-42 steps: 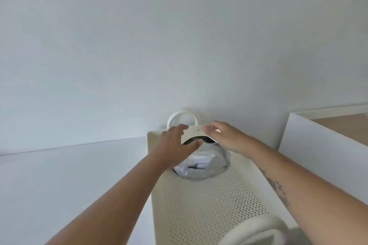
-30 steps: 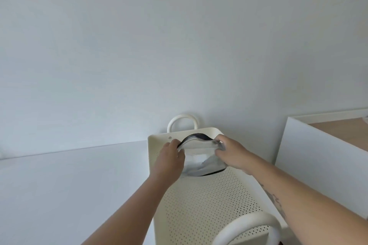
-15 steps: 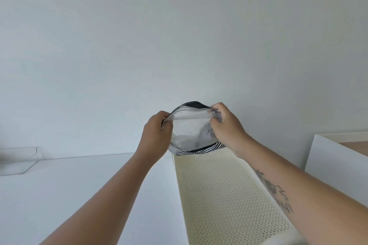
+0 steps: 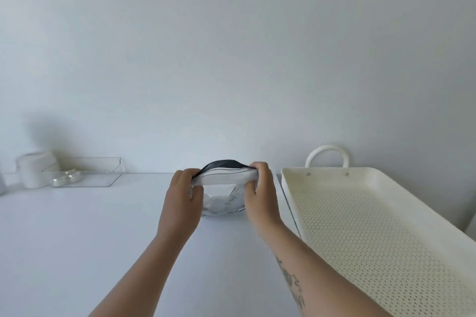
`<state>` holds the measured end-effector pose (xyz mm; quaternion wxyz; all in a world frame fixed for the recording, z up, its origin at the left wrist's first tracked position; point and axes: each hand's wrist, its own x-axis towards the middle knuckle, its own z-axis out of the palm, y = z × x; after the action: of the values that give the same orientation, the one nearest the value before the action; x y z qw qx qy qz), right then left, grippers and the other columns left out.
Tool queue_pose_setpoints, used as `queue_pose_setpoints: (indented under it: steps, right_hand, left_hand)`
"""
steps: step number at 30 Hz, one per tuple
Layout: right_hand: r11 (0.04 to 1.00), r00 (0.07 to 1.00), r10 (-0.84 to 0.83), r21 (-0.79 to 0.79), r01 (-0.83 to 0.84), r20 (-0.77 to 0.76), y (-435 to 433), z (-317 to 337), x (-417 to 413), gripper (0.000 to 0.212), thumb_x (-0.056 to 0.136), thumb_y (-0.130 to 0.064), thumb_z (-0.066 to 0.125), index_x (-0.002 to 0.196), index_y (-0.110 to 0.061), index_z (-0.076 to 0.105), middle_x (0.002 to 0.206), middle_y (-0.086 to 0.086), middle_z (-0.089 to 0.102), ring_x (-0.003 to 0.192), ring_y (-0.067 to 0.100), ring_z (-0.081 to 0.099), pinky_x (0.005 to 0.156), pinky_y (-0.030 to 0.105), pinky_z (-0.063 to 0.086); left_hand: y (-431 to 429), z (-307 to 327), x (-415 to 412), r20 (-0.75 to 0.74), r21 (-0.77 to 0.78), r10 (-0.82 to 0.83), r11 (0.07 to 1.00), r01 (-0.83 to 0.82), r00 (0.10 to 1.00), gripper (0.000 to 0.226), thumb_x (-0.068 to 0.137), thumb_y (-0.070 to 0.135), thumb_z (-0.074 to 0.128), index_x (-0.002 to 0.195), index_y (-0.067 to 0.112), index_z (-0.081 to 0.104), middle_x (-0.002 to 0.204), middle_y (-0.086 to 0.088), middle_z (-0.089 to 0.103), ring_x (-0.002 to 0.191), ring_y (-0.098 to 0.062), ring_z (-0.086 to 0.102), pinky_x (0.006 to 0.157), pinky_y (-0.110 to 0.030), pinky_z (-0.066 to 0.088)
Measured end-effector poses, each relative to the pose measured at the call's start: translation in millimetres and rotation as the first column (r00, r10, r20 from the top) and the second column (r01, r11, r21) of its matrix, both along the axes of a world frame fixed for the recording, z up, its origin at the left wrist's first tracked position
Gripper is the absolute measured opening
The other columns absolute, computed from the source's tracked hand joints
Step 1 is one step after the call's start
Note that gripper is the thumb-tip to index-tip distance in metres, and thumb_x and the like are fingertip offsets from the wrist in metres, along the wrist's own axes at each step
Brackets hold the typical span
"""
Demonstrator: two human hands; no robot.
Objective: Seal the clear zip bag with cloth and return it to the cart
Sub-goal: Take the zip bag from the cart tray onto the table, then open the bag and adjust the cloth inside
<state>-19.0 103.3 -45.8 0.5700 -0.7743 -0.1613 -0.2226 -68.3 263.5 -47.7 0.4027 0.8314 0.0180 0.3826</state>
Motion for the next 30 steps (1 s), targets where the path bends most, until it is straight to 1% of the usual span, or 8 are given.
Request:
queue_pose_setpoints:
  steps: [3,9,11,15,17,20,24,30]
  right_hand:
    - [0.998,1.000,-0.023,-0.050,0.023,0.011,16.4,-31.4,-4.0,0.035,0.088,0.002,0.043,0.111,-0.023,0.047,0.110,-0.006,0.052,0.106,0.015,0.050,0.085,0.027,0.042]
    - [0.982,0.999,-0.002,-0.191,-0.005,-0.036,24.8,-58.8,-4.4,0.033,0.091,-0.004,0.042,0.110,-0.031,0.044,0.110,-0.009,0.050,0.107,0.014,0.047,0.080,0.027,0.042]
    - [0.992,0.996,0.024,-0.125,-0.035,-0.090,22.8,-65.2,-5.1,0.033,0.091,-0.007,0.046,0.109,-0.035,0.043,0.112,-0.009,0.050,0.109,0.014,0.049,0.080,0.023,0.040]
    - [0.991,0.967,0.127,0.073,-0.113,-0.222,16.0,-66.5,-5.3,0.053,0.087,-0.011,0.057,0.120,-0.046,0.034,0.106,-0.011,0.050,0.097,0.000,0.055,0.068,0.008,0.043]
    - [0.973,0.930,0.224,0.116,-0.199,-0.292,9.6,-66.7,-6.0,0.062,0.084,-0.016,0.064,0.126,-0.048,0.033,0.110,-0.016,0.049,0.090,-0.017,0.053,0.065,0.001,0.042]
    - [0.932,0.859,0.361,0.176,-0.318,-0.362,-1.6,-62.9,-9.5,0.069,0.077,-0.033,0.071,0.129,-0.057,0.032,0.120,-0.029,0.042,0.099,-0.027,0.047,0.073,0.004,0.044]
    - [0.843,0.740,0.518,0.401,-0.357,-0.429,-7.5,-55.4,-10.5,0.055,0.076,-0.043,0.065,0.126,-0.056,0.044,0.131,-0.007,0.052,0.119,0.010,0.056,0.099,0.038,0.049]
    - [0.577,0.584,0.752,0.733,-0.360,-0.305,-7.5,-49.3,-11.8,0.032,0.096,-0.021,0.047,0.126,-0.019,0.060,0.124,0.008,0.066,0.112,0.021,0.063,0.085,0.034,0.056]
  left_hand:
    - [14.9,-31.0,-8.0,-0.039,0.018,0.057,0.998,-0.056,0.998,0.036,0.085,0.004,0.047,0.109,0.029,0.053,0.098,0.016,0.050,0.088,0.006,0.052,0.063,-0.017,0.039]
    - [31.2,-62.1,-13.4,-0.182,-0.017,0.023,0.999,-0.027,0.983,0.037,0.086,0.003,0.049,0.109,0.033,0.051,0.103,0.018,0.051,0.093,-0.001,0.054,0.068,-0.016,0.040]
    - [33.0,-62.1,-15.6,-0.181,-0.072,-0.017,0.997,0.004,0.983,0.039,0.086,0.007,0.058,0.116,0.031,0.050,0.112,0.015,0.052,0.103,-0.008,0.055,0.077,-0.019,0.041]
    - [35.8,-58.2,-32.7,-0.265,-0.245,-0.243,0.953,0.179,0.933,0.069,0.082,0.032,0.073,0.135,0.044,0.031,0.131,0.024,0.041,0.122,0.002,0.042,0.099,-0.024,0.036]
    - [43.4,-56.9,-43.2,-0.310,-0.388,-0.390,0.884,0.259,0.867,0.073,0.084,0.032,0.071,0.133,0.056,0.024,0.130,0.033,0.043,0.119,0.002,0.050,0.095,-0.024,0.042]
    - [56.0,-55.8,-51.7,-0.291,-0.491,-0.497,0.811,0.319,0.817,0.050,0.089,0.037,0.065,0.125,0.060,0.039,0.117,0.039,0.056,0.109,0.002,0.060,0.088,-0.025,0.044]
    - [62.6,-57.1,-47.2,-0.195,-0.575,-0.555,0.733,0.364,0.809,0.038,0.088,0.040,0.067,0.125,0.035,0.058,0.125,0.005,0.064,0.115,-0.018,0.063,0.101,-0.039,0.044]
    - [82.2,-56.2,-37.4,0.007,-0.785,-0.630,0.478,0.394,0.777,0.042,0.088,0.032,0.069,0.122,0.011,0.062,0.130,-0.014,0.062,0.117,-0.028,0.060,0.092,-0.028,0.052]
